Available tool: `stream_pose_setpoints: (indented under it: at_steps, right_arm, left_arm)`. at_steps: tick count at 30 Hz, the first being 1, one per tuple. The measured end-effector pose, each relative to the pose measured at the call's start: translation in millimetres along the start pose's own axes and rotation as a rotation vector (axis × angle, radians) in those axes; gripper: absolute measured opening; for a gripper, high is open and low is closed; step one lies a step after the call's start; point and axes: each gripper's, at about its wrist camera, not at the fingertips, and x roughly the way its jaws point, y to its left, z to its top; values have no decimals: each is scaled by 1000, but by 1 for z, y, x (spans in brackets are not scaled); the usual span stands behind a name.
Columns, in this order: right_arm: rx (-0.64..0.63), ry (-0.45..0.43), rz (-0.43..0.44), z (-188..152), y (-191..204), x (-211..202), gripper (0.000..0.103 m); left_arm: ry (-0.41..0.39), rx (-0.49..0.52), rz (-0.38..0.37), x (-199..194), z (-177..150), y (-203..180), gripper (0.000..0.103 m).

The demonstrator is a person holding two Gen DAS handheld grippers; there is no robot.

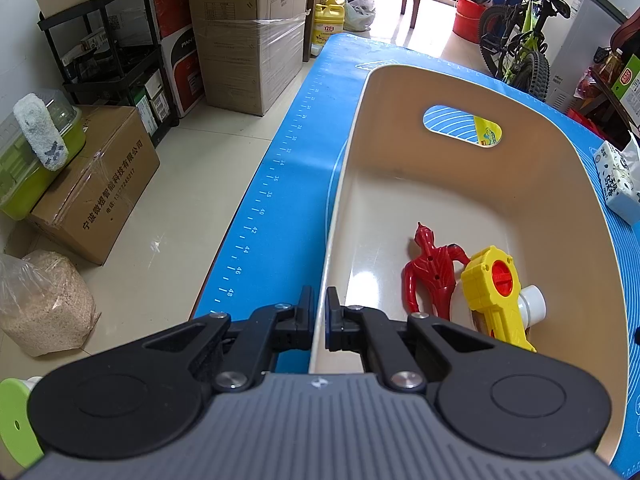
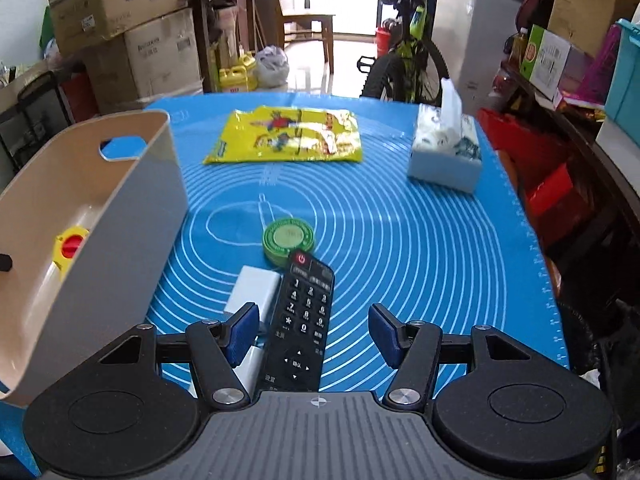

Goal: Organize rigid objects
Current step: 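Move the right tool to the black remote and grasp its end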

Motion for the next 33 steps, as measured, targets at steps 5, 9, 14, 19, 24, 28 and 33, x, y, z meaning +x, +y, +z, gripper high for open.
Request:
stream_pose_setpoints:
  at_steps: [5, 9, 14, 19, 24, 28, 33]
  right_arm:
    - [-5, 30, 6, 1, 13, 19, 69]
    - [-24, 61, -32, -1, 20, 33, 68]
    - [-5, 93, -50, -6, 16, 43, 66]
    - [-6, 92, -82, -7, 13, 42, 65]
    - [70, 154, -45, -7, -7, 48, 54]
    - [116, 168, -13, -15, -13, 56, 48]
    - [71, 155, -19, -17, -8, 55, 33]
  left_arm:
    - [0, 0, -1, 0, 0, 0, 6]
    - [0, 0, -1, 0, 0, 0, 6]
    - [0, 0, 0, 0, 0, 0, 6]
    - [0, 0, -1, 0, 0, 0, 6]
    - [0, 0, 1, 0, 0, 0, 6]
    - [0, -1, 0, 0, 0, 1, 6]
    - [0, -1, 0, 0, 0, 1, 6]
